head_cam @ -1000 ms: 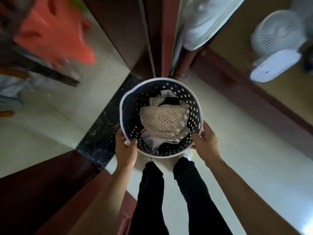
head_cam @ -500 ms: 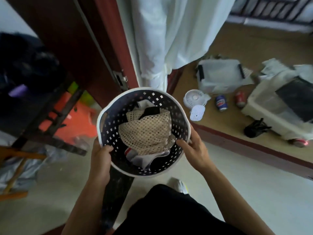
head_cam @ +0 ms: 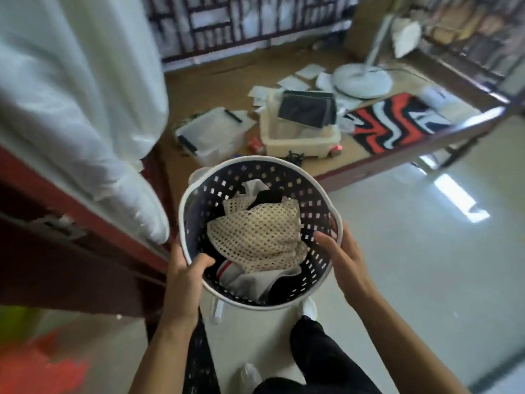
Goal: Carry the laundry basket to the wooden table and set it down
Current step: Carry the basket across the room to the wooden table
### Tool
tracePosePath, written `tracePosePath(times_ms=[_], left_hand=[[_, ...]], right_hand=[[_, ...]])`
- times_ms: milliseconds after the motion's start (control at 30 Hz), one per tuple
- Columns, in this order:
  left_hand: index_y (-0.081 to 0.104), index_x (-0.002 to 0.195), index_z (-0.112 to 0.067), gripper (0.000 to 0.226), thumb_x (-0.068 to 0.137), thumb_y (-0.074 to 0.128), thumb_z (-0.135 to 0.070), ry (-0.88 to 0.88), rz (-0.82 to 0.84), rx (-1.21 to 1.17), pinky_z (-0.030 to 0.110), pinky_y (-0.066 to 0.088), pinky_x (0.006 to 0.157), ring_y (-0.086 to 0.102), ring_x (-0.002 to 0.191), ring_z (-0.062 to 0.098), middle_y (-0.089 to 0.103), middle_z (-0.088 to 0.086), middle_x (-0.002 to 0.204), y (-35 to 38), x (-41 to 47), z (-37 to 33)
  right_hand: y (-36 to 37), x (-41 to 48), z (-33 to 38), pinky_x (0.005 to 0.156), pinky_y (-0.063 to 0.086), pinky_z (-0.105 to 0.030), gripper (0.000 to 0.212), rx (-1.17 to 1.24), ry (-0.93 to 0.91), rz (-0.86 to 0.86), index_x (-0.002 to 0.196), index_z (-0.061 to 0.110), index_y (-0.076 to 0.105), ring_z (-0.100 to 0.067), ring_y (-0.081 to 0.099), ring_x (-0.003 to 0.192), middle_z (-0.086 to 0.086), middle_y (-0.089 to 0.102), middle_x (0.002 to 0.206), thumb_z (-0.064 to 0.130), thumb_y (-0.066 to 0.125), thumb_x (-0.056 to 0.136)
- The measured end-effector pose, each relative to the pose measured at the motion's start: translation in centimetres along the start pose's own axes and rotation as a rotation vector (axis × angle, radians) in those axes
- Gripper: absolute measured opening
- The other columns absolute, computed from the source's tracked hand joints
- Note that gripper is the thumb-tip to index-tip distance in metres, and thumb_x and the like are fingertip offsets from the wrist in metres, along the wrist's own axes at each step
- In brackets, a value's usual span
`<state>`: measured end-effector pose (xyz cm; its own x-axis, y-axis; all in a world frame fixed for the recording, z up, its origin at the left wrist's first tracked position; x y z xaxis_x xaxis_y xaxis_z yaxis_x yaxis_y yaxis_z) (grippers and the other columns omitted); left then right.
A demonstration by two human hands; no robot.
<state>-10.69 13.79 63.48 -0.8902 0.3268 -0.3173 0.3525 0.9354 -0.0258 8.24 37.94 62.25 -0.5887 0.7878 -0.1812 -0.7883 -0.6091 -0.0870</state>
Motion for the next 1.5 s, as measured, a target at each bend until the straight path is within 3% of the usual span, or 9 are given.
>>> tracePosePath(times_ms=[133, 267, 367, 533, 667, 867, 1067, 1267, 1500], left_hand=[[0.066, 0.122, -0.018, 0.056, 0.067, 0.061, -0.012, 0.037, 0.276, 0.123, 0.035, 0.052, 0.087, 0.067, 0.099, 0.019, 0.074, 0.003, 0.111, 11.9, -0.1, -1.5], [0.062, 0.093, -0.018, 0.030, 0.064, 0.060, -0.011, 0.073, 0.497, 0.244, 0.027, 0.053, 0.070, 0.062, 0.080, 0.019, 0.069, 0.003, 0.088, 24.9, -1.0, -1.7], [0.064, 0.093, -0.018, 0.034, 0.061, 0.058, -0.006, 0.076, 0.642, 0.327, 0.027, 0.052, 0.063, 0.063, 0.072, 0.013, 0.071, -0.008, 0.078, 34.9, -1.7, -0.8], [0.064, 0.093, -0.016, 0.040, 0.080, 0.053, 0.020, 0.022, 0.799, 0.365, 0.029, 0.054, 0.061, 0.062, 0.076, 0.022, 0.070, 0.004, 0.079, 49.7, -2.7, -0.2], [0.067, 0.096, -0.017, 0.038, 0.065, 0.058, 0.003, -0.029, 0.846, 0.277, 0.037, 0.054, 0.065, 0.064, 0.075, 0.025, 0.075, -0.004, 0.069, 58.6, -2.2, -1.1], [0.066, 0.110, -0.013, 0.040, 0.084, 0.049, 0.012, -0.003, 0.864, 0.197, 0.036, 0.055, 0.071, 0.066, 0.089, 0.031, 0.076, 0.001, 0.084, 71.9, 1.8, -2.6], [0.067, 0.130, -0.027, 0.058, 0.076, 0.056, -0.008, -0.018, 0.958, 0.199, 0.060, 0.050, 0.108, 0.069, 0.120, 0.040, 0.075, 0.016, 0.125, 88.9, 5.8, -4.0], [0.066, 0.128, -0.023, 0.057, 0.075, 0.056, -0.006, 0.057, 1.176, 0.276, 0.066, 0.050, 0.105, 0.068, 0.120, 0.044, 0.074, 0.019, 0.124, 107.5, 3.6, -7.0], [0.065, 0.126, -0.038, 0.062, 0.078, 0.053, 0.000, 0.085, 1.388, 0.312, 0.062, 0.057, 0.097, 0.068, 0.121, 0.040, 0.072, 0.017, 0.126, 126.9, -2.6, -5.2]], right_hand=[[-11.0, -1.3, 0.0, 0.109, 0.057, -0.052, 0.050, 0.090, -0.002, -0.327, 0.123, 0.041, 0.069, -0.025, 0.072, 0.123, 0.007, 0.079, 0.119, 0.054, 0.070, 0.074], [-21.9, -1.9, -2.2, 0.112, 0.053, -0.060, 0.068, 0.192, -0.027, -0.576, 0.140, 0.024, 0.066, -0.028, 0.069, 0.129, -0.005, 0.073, 0.134, 0.051, 0.071, 0.077], [-29.3, -1.2, -4.5, 0.114, 0.051, -0.063, 0.076, 0.272, 0.011, -0.721, 0.143, 0.019, 0.063, -0.032, 0.067, 0.132, -0.009, 0.071, 0.137, 0.049, 0.072, 0.073], [-40.7, 2.4, -4.5, 0.115, 0.051, -0.060, 0.082, 0.271, 0.044, -0.831, 0.144, 0.021, 0.060, -0.028, 0.065, 0.131, -0.005, 0.070, 0.135, 0.046, 0.065, 0.067], [-48.0, 6.7, -2.5, 0.113, 0.054, -0.057, 0.088, 0.227, 0.031, -0.845, 0.152, 0.022, 0.053, -0.024, 0.065, 0.130, 0.000, 0.069, 0.134, 0.046, 0.063, 0.068], [-56.5, 16.3, -0.6, 0.111, 0.056, -0.053, 0.070, 0.163, -0.005, -0.870, 0.153, 0.025, 0.049, -0.018, 0.066, 0.126, 0.011, 0.067, 0.129, 0.030, 0.059, 0.084], [-65.9, 25.1, 0.2, 0.107, 0.059, -0.053, 0.076, 0.182, 0.022, -0.967, 0.151, 0.024, 0.051, -0.027, 0.067, 0.127, 0.005, 0.069, 0.128, 0.038, 0.065, 0.078], [-76.8, 27.8, 1.7, 0.107, 0.059, -0.047, 0.061, 0.222, 0.019, -1.163, 0.142, 0.040, 0.051, -0.025, 0.066, 0.131, 0.004, 0.068, 0.133, 0.026, 0.064, 0.084], [-91.8, 31.3, -1.7, 0.116, 0.053, -0.053, 0.067, 0.243, 0.023, -1.334, 0.152, 0.031, 0.054, -0.019, 0.066, 0.135, 0.003, 0.069, 0.144, 0.023, 0.067, 0.086]])
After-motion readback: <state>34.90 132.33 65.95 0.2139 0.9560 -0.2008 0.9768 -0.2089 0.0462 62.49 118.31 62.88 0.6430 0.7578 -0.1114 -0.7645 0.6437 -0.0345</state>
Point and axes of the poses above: each hand's wrist, its own x-axis towards the middle knuckle, its own y-axis out of the palm, z = x × y, the point moved 9 cm from there along x, towards the middle knuckle
